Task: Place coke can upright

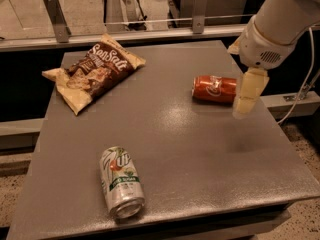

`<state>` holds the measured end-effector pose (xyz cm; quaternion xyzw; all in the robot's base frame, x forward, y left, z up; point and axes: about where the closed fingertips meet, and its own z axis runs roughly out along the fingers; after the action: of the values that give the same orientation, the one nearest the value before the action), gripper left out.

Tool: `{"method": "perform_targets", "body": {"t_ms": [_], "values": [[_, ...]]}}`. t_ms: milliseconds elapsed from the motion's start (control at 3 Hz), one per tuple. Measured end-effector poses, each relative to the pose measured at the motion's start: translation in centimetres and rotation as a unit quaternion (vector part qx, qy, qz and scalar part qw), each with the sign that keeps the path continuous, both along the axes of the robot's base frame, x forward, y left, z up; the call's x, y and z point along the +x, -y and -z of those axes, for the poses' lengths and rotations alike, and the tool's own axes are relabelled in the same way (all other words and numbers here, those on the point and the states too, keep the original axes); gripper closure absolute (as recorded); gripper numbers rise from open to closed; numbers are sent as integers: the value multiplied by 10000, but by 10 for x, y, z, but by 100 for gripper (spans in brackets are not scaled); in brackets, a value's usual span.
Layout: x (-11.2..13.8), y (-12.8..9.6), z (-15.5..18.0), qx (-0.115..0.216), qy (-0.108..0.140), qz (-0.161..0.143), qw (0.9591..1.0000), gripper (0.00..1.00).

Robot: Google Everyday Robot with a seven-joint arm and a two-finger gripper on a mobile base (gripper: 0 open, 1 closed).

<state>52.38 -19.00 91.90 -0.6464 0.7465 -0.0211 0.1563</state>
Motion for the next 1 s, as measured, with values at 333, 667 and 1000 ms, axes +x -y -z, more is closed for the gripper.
{"method": "perform_targets", "body": {"t_ms": [333, 667, 1000], "values": [[28, -12, 26, -13, -126, -137, 9998, 0], [51, -23, 48, -89, -271, -230, 9993, 0], [73, -25, 73, -191, -518, -185, 9983, 0]]}}
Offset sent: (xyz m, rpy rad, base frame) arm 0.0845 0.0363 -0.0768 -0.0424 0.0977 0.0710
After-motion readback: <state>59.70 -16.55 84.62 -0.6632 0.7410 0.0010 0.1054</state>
